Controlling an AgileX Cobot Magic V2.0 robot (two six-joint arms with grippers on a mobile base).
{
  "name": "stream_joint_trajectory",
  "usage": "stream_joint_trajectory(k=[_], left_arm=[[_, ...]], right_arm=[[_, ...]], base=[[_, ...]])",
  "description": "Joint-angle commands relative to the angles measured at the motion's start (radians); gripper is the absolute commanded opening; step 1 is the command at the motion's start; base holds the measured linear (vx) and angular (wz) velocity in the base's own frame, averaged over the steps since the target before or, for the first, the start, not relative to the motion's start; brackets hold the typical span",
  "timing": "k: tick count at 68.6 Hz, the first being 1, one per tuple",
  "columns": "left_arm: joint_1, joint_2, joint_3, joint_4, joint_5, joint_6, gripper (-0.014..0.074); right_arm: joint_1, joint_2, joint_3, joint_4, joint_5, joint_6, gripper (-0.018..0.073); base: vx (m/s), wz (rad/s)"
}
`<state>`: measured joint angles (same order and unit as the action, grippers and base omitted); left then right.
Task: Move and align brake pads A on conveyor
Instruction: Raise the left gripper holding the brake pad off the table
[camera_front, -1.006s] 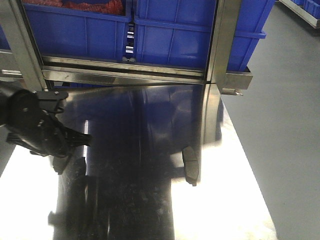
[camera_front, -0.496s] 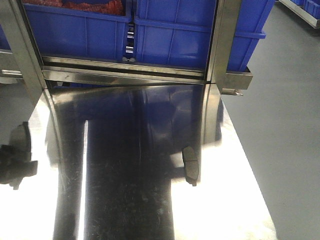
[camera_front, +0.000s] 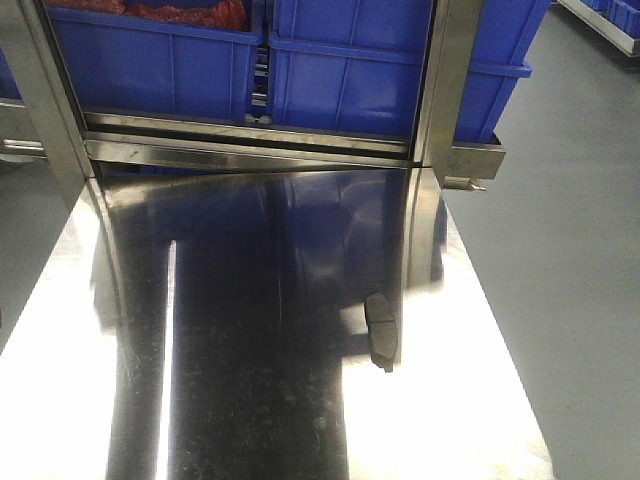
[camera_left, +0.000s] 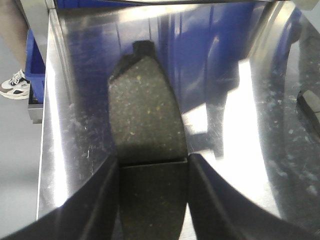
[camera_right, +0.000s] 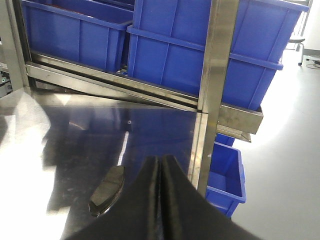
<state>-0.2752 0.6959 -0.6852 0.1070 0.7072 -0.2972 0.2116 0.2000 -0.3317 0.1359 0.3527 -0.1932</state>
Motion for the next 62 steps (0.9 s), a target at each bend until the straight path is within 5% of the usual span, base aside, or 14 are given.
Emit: stream_joint_trajectory(k=[1,62], left_arm=[[-0.007,-0.003,-0.027,0.008,-0.074,0.0,0.0093],[-0.007,-0.003,-0.027,0.008,-0.067,0.0,0.0093]], right_arm=[[-0.003,0.01,-0.026,0.002,-0.076,-0.007,-0.0006],[-0.003,0.01,-0.026,0.002,-0.079,-0.007,-0.0006]], base=[[0.0,0.0],[0.0,0.0]])
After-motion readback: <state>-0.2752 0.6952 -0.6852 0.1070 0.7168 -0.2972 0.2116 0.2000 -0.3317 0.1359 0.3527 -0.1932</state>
